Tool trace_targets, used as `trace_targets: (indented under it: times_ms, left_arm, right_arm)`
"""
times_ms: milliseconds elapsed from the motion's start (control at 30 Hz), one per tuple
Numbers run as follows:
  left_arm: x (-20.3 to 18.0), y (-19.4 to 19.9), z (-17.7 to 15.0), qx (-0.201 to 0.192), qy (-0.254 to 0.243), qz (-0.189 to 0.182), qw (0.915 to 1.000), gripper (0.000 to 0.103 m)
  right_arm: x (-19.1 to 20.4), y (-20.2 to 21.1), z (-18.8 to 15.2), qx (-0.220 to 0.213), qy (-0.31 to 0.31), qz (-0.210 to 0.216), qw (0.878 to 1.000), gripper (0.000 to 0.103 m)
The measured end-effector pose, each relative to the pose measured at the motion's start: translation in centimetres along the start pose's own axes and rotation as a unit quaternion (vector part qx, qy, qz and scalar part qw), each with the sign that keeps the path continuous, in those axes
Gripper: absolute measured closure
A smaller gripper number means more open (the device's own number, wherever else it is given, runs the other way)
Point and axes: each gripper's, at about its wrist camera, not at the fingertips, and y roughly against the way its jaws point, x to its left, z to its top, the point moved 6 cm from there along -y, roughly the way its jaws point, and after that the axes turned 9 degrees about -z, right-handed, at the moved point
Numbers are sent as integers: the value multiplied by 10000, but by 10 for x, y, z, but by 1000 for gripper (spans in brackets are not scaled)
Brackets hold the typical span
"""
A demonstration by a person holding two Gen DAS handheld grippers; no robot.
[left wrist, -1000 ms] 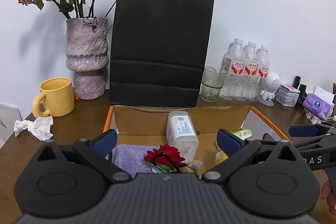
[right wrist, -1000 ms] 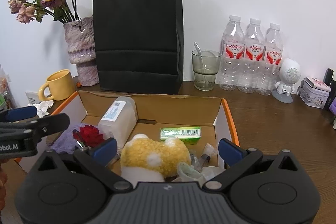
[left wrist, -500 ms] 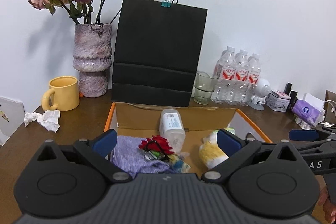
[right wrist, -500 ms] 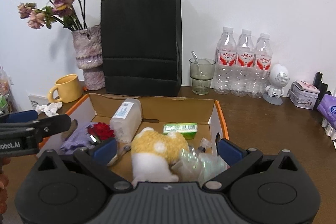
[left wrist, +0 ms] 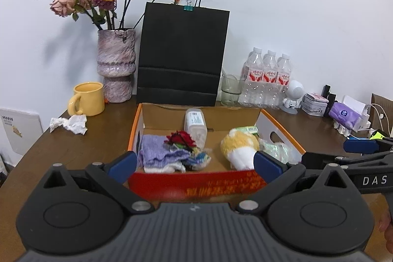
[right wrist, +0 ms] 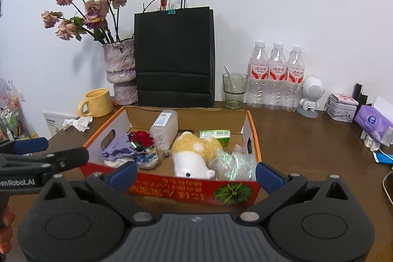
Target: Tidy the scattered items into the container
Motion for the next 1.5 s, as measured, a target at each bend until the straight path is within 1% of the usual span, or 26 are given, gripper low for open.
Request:
trace_targets:
  times_ms: [167,267,400,500,567,767,933,1500]
  left_arm:
    - [-4,28,-11,-72,126,43,9999,0]
    - [-9,49,-20,-266,174,53,9995,0]
    - [-19,74,-35,-450,-32,125,9989,0]
    - [-22,82,-44,-419,-124,260,9987,0]
    - [-21,84,-48,-405,-105,268,9988,0]
    - [-21,86,-54,-375,-98,250,9989,0]
    - [-24,88,-57,-364,-163,225,9990,0]
    - [-23,86,-59,-325,-113,120,9993,0]
  right_arm:
    - [1,27,-14,-51,-27,6,10000,0]
    - [0,47,-24,-159,-105,13,9998,0]
    - [5,75,-41,-300,-64,79,9995,0]
    - [7,89,-54,-359,-4,60,9993,0]
    - [6,94,-60,-365,-15,34,9993,0]
    - [3,96,-65,-349,-25,-37,9994,0]
    - [3,94,-67,-308,-56,-24,9995,0]
    - [6,90,-70,-234,-43,-16,9997,0]
